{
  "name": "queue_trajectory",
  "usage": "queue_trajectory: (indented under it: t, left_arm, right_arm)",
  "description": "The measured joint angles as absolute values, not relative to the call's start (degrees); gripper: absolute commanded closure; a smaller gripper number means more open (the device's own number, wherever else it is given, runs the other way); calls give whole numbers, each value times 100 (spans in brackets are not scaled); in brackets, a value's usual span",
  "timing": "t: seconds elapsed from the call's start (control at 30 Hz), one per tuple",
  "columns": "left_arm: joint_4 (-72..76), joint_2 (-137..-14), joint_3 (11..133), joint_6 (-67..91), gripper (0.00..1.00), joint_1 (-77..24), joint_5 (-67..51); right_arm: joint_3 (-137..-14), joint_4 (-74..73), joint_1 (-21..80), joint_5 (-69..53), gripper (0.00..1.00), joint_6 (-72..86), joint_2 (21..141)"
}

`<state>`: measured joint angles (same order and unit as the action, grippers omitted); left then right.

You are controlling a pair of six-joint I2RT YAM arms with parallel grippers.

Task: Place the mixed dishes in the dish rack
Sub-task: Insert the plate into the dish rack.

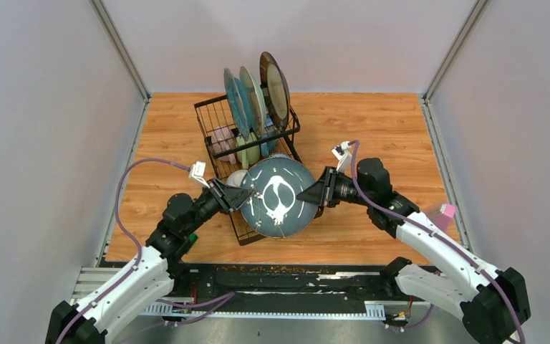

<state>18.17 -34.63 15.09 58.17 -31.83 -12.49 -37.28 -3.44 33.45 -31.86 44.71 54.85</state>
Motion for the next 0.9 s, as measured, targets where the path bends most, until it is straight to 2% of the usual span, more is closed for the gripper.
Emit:
queue_trajectory:
  t: [0.07, 0.17, 0.27, 0.37, 0.53, 0.63, 0.9]
  left_arm:
    - [1717, -3444, 1494, 5776, 48, -3181, -1131]
    - [1422, -3315, 1494, 5682, 44, -3179, -965]
    - [1070, -3076, 1498, 5553, 34, -3179, -797]
    - [578, -2810, 1562, 5382, 23, -3179, -550]
    - [-381, -2316, 1780, 5155, 13, -3179, -34]
    - [-961, -2064, 1973, 5063, 3, -3179, 349]
    - [-2622, -1992, 2519, 5179, 0, -3179, 1531]
  right_arm:
    - [-3854, -611, 3457, -2974, 100, 4355, 5465]
    - [-4104, -1017, 3664, -2652, 100, 4139, 5461]
    - [-4342, -1358, 3907, -2272, 100, 3900, 5461]
    - [-4541, -1671, 4128, -1865, 100, 3715, 5461]
    - [-4727, -2064, 4436, -1260, 100, 3481, 5470]
    - [-4928, -2392, 4705, -777, 100, 3301, 5561]
    - [-5636, -2965, 6005, 797, 100, 2615, 5953]
